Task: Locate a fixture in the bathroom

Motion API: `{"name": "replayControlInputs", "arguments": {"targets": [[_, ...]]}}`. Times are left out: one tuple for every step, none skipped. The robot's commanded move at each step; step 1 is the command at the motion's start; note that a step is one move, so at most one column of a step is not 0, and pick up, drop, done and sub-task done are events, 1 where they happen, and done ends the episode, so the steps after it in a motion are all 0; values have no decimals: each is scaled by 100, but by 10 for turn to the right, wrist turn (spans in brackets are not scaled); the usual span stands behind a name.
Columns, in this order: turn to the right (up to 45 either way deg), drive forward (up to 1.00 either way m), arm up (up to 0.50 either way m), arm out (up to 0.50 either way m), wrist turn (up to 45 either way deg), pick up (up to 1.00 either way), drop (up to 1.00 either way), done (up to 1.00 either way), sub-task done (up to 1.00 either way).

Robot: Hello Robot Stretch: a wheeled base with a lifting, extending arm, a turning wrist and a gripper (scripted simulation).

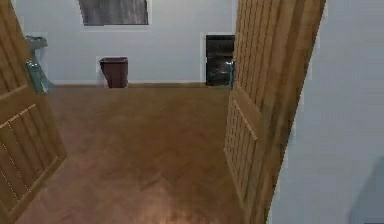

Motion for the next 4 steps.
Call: {"name": "replayControlInputs", "arguments": {"targets": [[-30,0,0,0,0,0,0,0,0],[0,100,0,0,0,0,0,0,0],[0,100,0,0,0,0,0,0,0],[120,0,0,0,0,0,0,0,0]]}}
